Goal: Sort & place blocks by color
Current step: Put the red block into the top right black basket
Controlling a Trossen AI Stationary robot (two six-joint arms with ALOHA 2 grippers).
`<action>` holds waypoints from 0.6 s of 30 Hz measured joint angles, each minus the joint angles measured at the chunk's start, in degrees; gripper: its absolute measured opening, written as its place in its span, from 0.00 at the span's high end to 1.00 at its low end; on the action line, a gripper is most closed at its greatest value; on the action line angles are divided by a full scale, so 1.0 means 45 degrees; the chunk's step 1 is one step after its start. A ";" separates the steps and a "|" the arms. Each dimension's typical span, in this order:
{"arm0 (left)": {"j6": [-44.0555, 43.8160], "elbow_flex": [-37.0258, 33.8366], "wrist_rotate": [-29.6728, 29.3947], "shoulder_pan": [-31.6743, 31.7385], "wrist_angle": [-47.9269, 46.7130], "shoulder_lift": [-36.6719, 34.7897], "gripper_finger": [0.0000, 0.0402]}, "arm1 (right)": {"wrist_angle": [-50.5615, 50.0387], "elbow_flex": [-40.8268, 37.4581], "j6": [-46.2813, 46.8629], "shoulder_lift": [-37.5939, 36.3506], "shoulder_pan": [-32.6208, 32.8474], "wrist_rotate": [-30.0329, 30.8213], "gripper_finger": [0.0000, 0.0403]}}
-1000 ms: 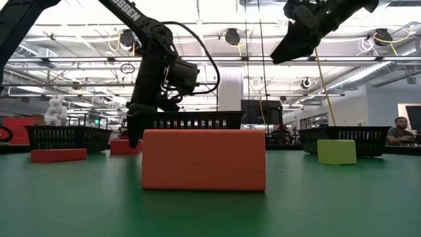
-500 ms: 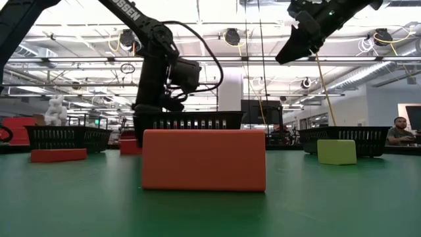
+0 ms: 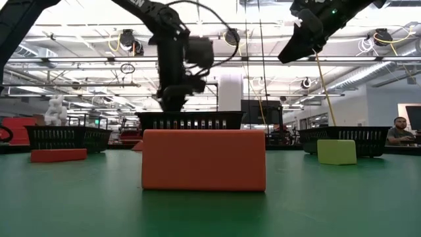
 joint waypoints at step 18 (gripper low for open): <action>0.0683 0.1297 0.3094 -0.0790 0.3953 -0.1318 0.69 | 0.0256 -0.0641 0.0010 -0.0491 -0.0010 0.0658 0.46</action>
